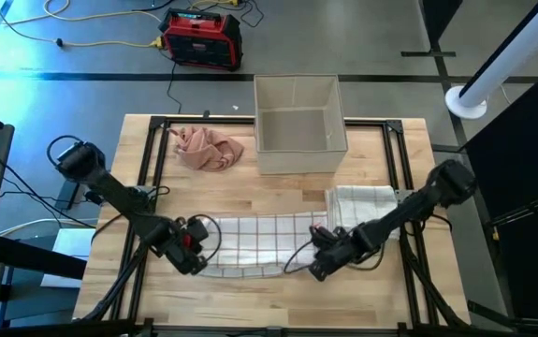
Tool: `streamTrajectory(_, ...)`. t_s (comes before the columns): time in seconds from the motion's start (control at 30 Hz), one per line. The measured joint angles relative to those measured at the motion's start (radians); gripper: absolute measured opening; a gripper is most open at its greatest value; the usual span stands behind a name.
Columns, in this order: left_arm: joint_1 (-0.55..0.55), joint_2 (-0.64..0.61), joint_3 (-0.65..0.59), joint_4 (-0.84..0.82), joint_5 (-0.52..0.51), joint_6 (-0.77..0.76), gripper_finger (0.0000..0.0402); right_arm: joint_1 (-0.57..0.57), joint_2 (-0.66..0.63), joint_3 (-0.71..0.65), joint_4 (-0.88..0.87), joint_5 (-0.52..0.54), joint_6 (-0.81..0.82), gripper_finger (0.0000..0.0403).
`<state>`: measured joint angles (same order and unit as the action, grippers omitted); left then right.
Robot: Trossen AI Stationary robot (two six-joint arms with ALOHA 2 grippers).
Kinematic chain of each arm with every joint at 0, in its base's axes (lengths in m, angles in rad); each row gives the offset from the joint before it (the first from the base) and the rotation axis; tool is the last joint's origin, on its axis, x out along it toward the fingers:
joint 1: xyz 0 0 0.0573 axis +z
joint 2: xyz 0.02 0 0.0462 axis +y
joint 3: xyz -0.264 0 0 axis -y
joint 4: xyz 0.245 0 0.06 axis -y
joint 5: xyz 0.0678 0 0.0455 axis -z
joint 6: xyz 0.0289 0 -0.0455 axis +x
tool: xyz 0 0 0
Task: Fold towel
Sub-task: Fold the white squared towel
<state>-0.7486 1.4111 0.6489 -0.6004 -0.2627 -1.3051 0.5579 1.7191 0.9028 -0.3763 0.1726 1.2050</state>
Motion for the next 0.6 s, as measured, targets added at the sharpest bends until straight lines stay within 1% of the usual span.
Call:
streamTrajectory(0.07, -0.026, 0.012, -0.035, 0.009, 0.004, -0.023, 0.0000, 0.008, 0.029, 0.001, 0.003, -0.027, 0.032, 0.0000)
streamTrajectory(0.17, -0.039, 0.015, -0.072, 0.013, 0.011, -0.015, 0.0000, 0.008, 0.034, 0.003, 0.005, -0.060, 0.067, 0.0000)
streamTrajectory(0.23, -0.030, 0.000, -0.078, -0.005, 0.035, -0.010, 0.0000, 0.004, 0.012, 0.001, -0.007, -0.089, 0.092, 0.0000)
streamTrajectory(0.33, -0.016, -0.040, -0.060, -0.043, 0.078, 0.028, 0.0000, -0.003, -0.066, 0.001, -0.044, -0.134, 0.169, 0.0000)
streamTrajectory(0.4, -0.009, -0.074, -0.038, -0.066, 0.096, 0.066, 0.0000, -0.003, -0.119, 0.039, -0.135, -0.122, 0.256, 0.0000)
streamTrajectory(0.47, -0.003, -0.113, -0.011, -0.063, 0.090, 0.090, 0.0000, 0.002, -0.146, 0.101, -0.275, -0.075, 0.328, 0.0000)
streamTrajectory(0.53, -0.002, -0.136, -0.012, -0.077, 0.079, 0.109, 0.0000, 0.005, -0.150, 0.174, -0.421, -0.037, 0.400, 0.0000)
streamTrajectory(0.6, -0.003, -0.144, -0.019, -0.091, 0.072, 0.140, 0.0000, 0.000, -0.137, 0.224, -0.516, -0.009, 0.468, 0.0000)
